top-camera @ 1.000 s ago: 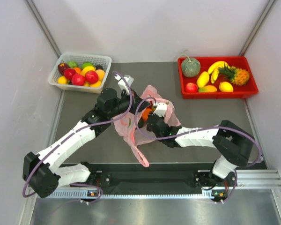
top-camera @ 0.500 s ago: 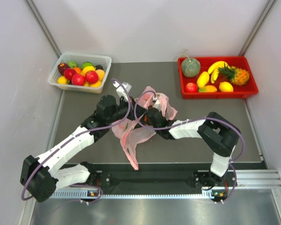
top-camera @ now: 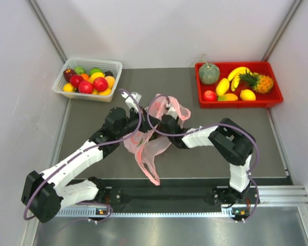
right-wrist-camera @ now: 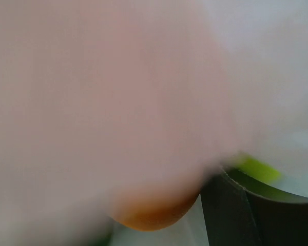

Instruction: Untie the knot of the plastic bag and take out the fruit

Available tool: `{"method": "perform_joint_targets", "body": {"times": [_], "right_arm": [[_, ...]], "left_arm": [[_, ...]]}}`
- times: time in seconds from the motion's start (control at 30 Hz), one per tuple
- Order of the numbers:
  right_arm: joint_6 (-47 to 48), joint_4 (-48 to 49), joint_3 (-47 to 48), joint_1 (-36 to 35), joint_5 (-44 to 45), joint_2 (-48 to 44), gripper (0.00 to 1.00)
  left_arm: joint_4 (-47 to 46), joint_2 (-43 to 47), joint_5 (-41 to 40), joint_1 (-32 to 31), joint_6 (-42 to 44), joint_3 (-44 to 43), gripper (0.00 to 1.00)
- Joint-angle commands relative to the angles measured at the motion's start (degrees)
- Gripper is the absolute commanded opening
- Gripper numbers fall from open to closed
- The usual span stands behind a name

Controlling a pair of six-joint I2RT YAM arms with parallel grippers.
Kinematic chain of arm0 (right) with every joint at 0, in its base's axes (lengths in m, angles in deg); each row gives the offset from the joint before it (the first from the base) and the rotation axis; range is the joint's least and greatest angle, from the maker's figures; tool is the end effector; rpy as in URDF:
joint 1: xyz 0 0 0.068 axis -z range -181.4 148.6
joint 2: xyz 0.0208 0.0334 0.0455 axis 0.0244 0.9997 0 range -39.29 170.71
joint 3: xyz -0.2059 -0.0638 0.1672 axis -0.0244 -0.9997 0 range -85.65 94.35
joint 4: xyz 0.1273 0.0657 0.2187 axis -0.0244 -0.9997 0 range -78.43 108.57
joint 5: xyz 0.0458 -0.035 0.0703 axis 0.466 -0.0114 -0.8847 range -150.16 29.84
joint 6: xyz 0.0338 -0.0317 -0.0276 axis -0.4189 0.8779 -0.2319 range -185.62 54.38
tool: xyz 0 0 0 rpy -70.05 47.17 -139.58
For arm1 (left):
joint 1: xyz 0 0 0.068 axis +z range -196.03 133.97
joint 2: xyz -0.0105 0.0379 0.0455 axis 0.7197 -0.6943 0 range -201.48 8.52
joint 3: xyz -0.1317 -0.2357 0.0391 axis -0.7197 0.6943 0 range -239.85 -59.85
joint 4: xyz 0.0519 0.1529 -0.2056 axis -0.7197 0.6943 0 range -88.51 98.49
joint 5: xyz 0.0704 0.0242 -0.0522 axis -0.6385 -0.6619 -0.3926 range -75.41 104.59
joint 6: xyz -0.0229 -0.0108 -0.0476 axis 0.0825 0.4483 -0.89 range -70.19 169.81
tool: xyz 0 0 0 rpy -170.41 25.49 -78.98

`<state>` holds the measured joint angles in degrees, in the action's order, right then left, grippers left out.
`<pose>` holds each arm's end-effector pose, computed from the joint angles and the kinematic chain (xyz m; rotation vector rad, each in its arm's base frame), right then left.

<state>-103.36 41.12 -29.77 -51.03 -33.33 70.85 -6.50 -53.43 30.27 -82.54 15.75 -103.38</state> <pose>0.2666 0.2888 0.1418 0.0592 2.0878 0.4401 0.1982 -0.1588 0.3064 0.2551 1.8715 -1.1135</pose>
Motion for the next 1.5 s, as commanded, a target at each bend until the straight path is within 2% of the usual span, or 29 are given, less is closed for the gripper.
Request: {"method": "perform_joint_targets", "body": {"times": [0.0, 0.07, 0.17, 0.2, 0.3, 0.37, 0.5, 0.6, 0.7, 0.83, 0.93, 0.97, 1.0, 1.03, 1.07, 1.13, 1.17, 1.2, 1.23, 1.4, 1.47], "right_arm": [[3.27, 7.16, -6.37, 1.02, -4.31, -8.00, 0.08], [6.16, 10.92, -10.07, 1.11, -7.74, -13.45, 0.01], [8.72, 13.93, -17.28, 1.90, -16.52, -21.80, 0.00], [9.08, 13.67, -19.29, 2.25, -22.81, -23.73, 0.00], [10.66, 7.71, -19.58, 3.22, -34.60, -29.45, 0.00], [12.06, 0.79, -18.53, 3.31, -40.42, -32.44, 0.00], [12.16, -4.34, -20.53, 3.05, -49.91, -38.68, 0.00], [13.39, -10.58, -22.03, 2.43, -53.54, -46.67, 0.00], [14.88, -15.84, -22.83, 2.43, -55.92, -59.82, 0.00], [16.63, -22.36, -20.29, 2.52, -52.77, -71.10, 0.00], [17.69, -29.46, -16.95, 2.78, -37.78, -76.65, 0.00], [17.78, -30.88, -15.46, 2.95, -27.29, -77.36, 0.00], [18.31, -31.68, -14.93, 3.30, -21.53, -77.89, 0.00], [18.57, -32.38, -14.40, 3.83, -16.51, -77.72, 0.00], [18.58, -32.39, -13.09, 4.27, -6.19, -76.24, 0.00], [19.28, -33.00, -9.76, 6.80, 5.88, -72.90, 0.00], [19.02, -33.18, -8.52, 8.22, 8.22, -70.71, 0.00], [18.84, -33.01, -7.37, 10.06, 8.93, -66.33, 0.00], [18.06, -32.74, -6.14, 15.21, 8.59, -64.20, 0.00], [9.72, -29.93, -0.08, 35.52, -4.05, -48.41, 0.00], [9.00, -29.14, 3.69, 38.71, -7.04, -40.24, 0.00]], "left_arm": [[1.22, 1.13, 2.16, -1.02, 1.11, 1.34, 0.00], [1.05, 1.05, 1.11, -1.02, 1.02, 1.52, 0.00], [0.70, 0.43, -0.99, -1.02, 1.28, 1.34, 0.00], [0.69, 0.08, -1.70, -1.02, 1.28, 1.25, 0.00], [-0.01, -1.14, -4.43, -0.93, 1.46, 0.73, 0.00], [-0.18, -2.46, -6.09, -0.93, 1.54, -0.32, 0.00], [-0.27, -4.14, -9.26, -0.84, 1.89, -2.08, 0.00], [0.43, -5.02, -11.98, -0.67, 2.86, -3.84, 0.00], [0.61, -5.98, -14.01, 0.30, 3.04, -4.72, 0.00], [-0.62, -7.21, -12.61, 1.00, 2.69, -4.73, 0.00], [-1.24, -8.53, -10.94, 1.00, 2.43, -4.37, 0.00], [-1.41, -8.71, -10.59, 1.09, 2.34, -4.20, 0.00], [-1.50, -8.80, -10.15, 1.18, 2.34, -4.02, 0.00], [-1.68, -8.80, -9.36, 1.09, 2.34, -3.76, 0.00], [-1.85, -8.80, -9.01, 1.18, 2.34, -3.58, 0.00], [-1.77, -8.71, -7.96, 1.09, 2.34, -3.49, 0.00], [-1.59, -8.62, -7.60, 1.18, 2.34, -3.49, 0.00], [-1.50, -8.54, -7.25, 1.09, 2.42, -3.58, 0.00], [-1.42, -8.01, -7.16, 1.09, 2.42, -3.58, 0.00], [-0.54, -6.87, -5.40, 1.09, 2.34, -3.49, 0.00], [-0.27, -6.43, -4.52, 1.09, 2.42, -3.41, 0.00]]}}
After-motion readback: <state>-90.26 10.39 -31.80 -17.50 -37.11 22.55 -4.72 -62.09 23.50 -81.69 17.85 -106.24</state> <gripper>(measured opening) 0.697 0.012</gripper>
